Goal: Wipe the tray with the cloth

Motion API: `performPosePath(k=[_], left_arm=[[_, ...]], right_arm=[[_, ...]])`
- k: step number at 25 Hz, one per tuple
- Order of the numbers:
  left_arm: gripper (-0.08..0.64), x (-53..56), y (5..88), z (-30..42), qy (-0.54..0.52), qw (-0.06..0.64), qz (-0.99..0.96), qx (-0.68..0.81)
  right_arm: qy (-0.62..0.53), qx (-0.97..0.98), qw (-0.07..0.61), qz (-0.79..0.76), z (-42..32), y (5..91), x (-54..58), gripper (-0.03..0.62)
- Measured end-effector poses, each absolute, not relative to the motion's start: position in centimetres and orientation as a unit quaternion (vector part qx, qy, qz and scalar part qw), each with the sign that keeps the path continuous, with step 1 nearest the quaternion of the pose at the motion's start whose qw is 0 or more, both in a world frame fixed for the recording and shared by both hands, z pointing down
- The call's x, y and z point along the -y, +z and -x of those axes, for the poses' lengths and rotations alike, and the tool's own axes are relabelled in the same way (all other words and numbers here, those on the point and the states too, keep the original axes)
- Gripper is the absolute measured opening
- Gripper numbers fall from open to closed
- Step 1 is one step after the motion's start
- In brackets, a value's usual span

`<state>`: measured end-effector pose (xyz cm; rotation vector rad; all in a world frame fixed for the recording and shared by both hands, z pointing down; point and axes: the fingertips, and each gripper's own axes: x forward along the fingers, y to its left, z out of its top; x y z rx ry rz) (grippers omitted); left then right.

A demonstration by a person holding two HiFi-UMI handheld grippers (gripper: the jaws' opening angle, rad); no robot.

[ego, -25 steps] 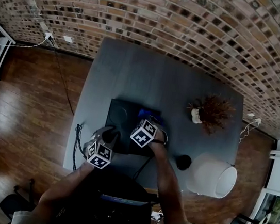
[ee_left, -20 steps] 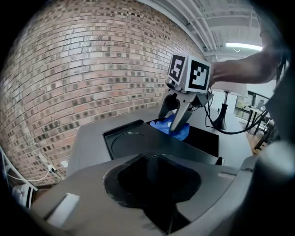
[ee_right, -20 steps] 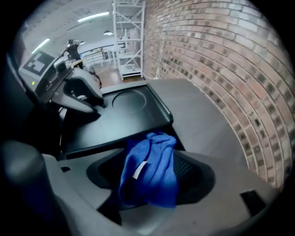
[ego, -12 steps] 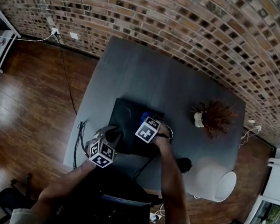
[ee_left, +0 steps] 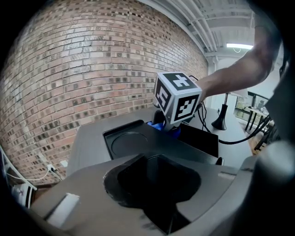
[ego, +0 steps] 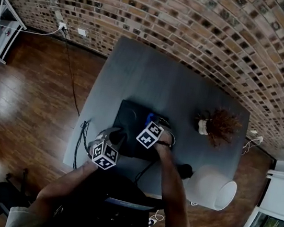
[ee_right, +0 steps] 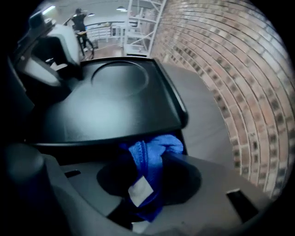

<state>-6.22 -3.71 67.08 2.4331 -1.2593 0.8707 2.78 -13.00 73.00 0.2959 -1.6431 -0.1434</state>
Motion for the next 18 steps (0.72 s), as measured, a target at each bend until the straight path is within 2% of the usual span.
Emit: performPosePath(k=[3,6,8,13,16,18], left_arm=[[0.087,3.7,67.1,6.3,0.302,0.133,-0.838,0.434],[0.088,3.7,67.1,6.2,0.299,0.132,-0.839,0.435],[0.089,3.8,67.0,6.3,0.301,0.130,-0.839,0.435],[0.087,3.7,67.1,6.4,0.306,0.131,-0.836,0.436],[0.087,3.7,67.1,6.4,0.307,0.129,-0.835,0.437],[0.087,3.7,67.1,6.4,0.307,0.129,-0.836,0.437]], right_arm=[[-0.068,0.741,0.668,-0.027,-1.9,72.8,10.3,0.163],[-0.059,0.744,0.655,-0.120,-2.9,72.4,14.0,0.163],[-0.087,0.735,0.664,-0.109,-2.6,72.7,13.7,0.163],[-0.118,0.710,0.685,0.115,-2.2,72.6,3.7,0.161],[-0.133,0.689,0.664,0.258,-3.8,72.3,-2.7,0.161],[-0.126,0.695,0.651,0.276,-4.3,72.1,-3.0,0.160]])
